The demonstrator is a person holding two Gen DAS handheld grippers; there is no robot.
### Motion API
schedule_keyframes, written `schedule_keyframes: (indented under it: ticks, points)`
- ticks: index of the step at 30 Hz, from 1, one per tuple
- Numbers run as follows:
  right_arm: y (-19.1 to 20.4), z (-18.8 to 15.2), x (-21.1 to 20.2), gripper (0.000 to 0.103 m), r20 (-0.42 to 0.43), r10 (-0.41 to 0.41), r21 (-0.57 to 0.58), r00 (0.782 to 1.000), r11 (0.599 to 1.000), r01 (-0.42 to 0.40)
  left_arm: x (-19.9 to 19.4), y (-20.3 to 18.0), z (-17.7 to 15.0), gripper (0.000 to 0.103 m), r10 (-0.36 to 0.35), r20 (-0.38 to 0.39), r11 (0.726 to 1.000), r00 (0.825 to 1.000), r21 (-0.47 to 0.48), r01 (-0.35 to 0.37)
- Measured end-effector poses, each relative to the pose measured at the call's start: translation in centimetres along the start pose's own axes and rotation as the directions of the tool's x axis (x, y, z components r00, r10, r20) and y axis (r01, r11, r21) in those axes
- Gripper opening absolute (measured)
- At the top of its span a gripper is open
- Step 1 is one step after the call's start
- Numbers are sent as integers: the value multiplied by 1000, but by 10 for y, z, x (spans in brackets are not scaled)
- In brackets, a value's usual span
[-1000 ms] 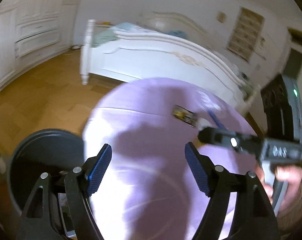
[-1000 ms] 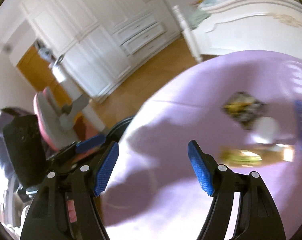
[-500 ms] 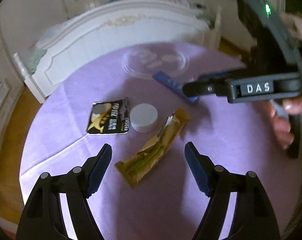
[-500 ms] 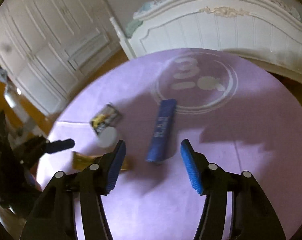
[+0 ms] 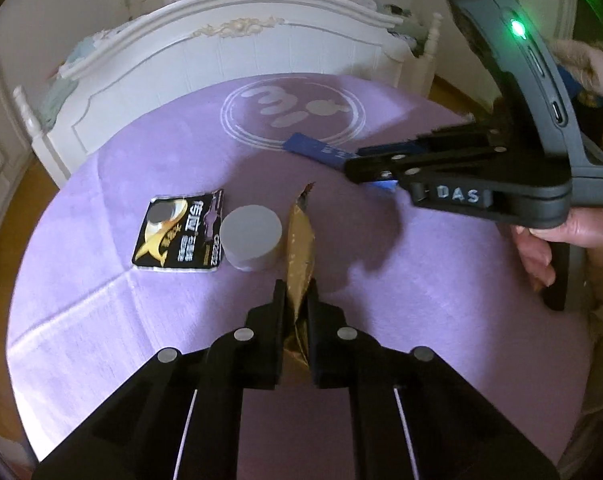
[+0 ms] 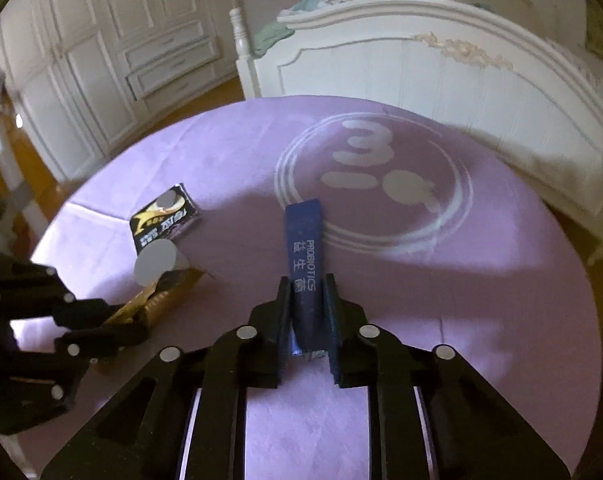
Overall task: Collect trash
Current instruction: 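Grasp the gold wrapper with the left tool while the right tool grasps the blue probiotics stick, then carry both items over the black bin and open both tools to drop them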
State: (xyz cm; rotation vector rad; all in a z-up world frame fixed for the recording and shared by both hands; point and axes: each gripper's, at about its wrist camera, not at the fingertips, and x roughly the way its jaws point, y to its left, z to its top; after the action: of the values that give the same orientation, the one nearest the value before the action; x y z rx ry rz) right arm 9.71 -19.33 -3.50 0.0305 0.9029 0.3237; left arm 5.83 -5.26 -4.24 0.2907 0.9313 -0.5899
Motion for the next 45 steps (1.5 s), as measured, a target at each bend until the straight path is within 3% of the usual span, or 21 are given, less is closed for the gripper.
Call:
schedule_keyframes:
  ticks: [8, 12, 15, 19, 23, 27, 36, 40, 45]
  points:
    - [-17, -32, -45, 14, 76, 149, 155, 986, 975, -159, -46, -3, -25, 9, -31, 126, 990, 992, -131, 48]
    - [2, -33, -68, 14, 109, 207, 148, 972, 964, -221, -77, 10, -43, 9, 31, 187, 975, 982, -221, 11]
    - [25, -29, -82, 14, 129, 255, 111, 958, 957, -269, -103, 23, -59, 9, 117, 224, 953, 967, -300, -46]
    - [73, -22, -100, 14, 164, 337, 34, 927, 937, -347, -148, 32, -78, 9, 291, 269, 911, 918, -370, -181]
    - [119, -19, -110, 14, 164, 407, -43, 899, 913, -405, -181, 38, -93, 9, 399, 308, 869, 864, -428, -249]
    - [164, -17, -108, 14, 113, 445, -112, 888, 894, -434, -197, 53, -111, 10, 463, 305, 828, 832, -485, -282]
    - [250, -8, -80, 14, -11, 491, -200, 871, 852, -483, -211, 86, -151, 10, 555, 257, 746, 791, -574, -337]
    - [282, -1, -64, 14, -55, 493, -219, 868, 842, -493, -214, 98, -164, 10, 577, 242, 721, 780, -599, -348]
    - [309, 6, -42, 14, -98, 493, -221, 864, 836, -502, -212, 118, -179, 10, 587, 212, 695, 781, -627, -352]
